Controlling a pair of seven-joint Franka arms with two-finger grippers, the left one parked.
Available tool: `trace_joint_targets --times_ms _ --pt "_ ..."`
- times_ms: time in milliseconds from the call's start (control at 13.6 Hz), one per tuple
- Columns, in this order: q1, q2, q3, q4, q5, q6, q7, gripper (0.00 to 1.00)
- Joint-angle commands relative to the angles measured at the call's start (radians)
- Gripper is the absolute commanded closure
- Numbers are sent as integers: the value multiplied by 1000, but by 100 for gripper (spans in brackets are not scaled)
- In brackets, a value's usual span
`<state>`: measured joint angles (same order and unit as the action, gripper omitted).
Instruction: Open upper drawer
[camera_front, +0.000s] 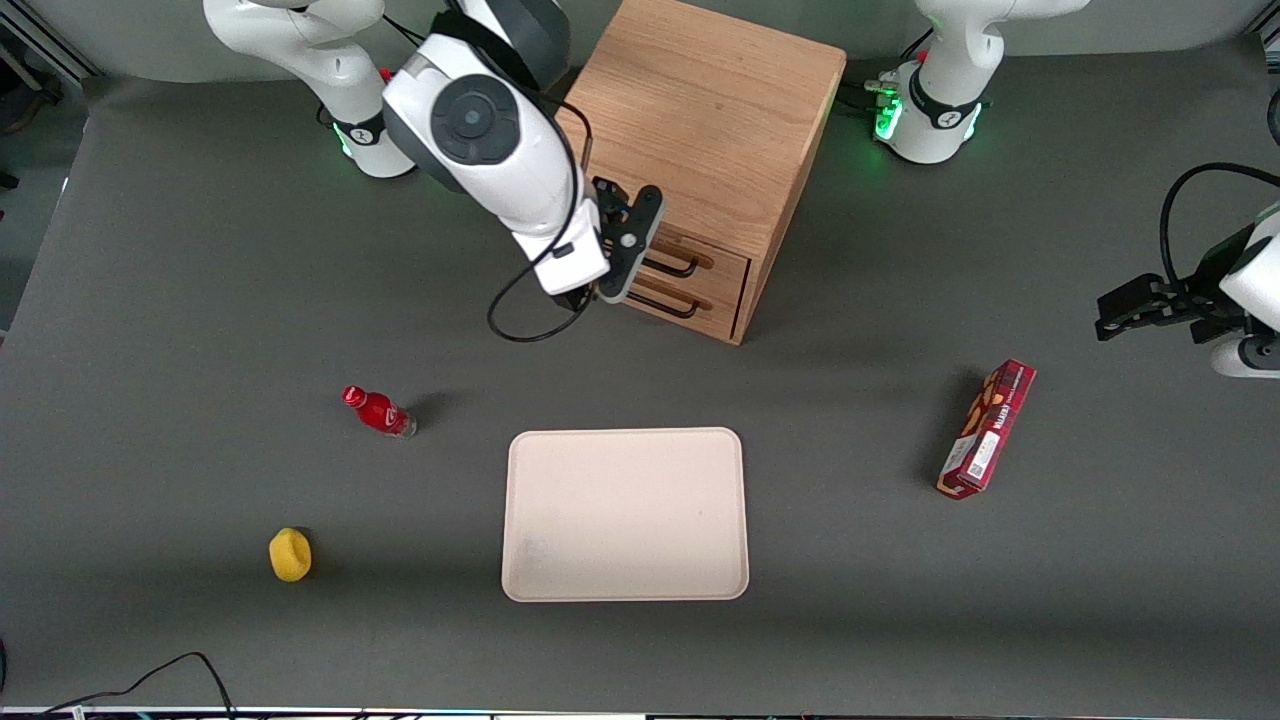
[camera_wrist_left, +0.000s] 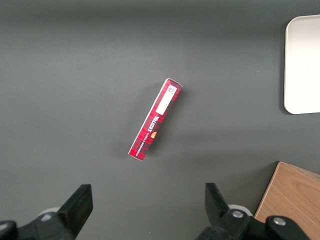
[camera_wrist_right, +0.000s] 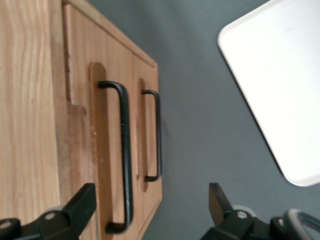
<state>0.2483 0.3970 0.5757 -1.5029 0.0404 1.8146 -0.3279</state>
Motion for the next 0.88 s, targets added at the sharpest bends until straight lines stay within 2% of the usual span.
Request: trace_joint_targets --times_ms 0,811 --pt "6 74 1 29 -14 11 -33 0" --pt "28 134 -7 10 -16 109 -59 0"
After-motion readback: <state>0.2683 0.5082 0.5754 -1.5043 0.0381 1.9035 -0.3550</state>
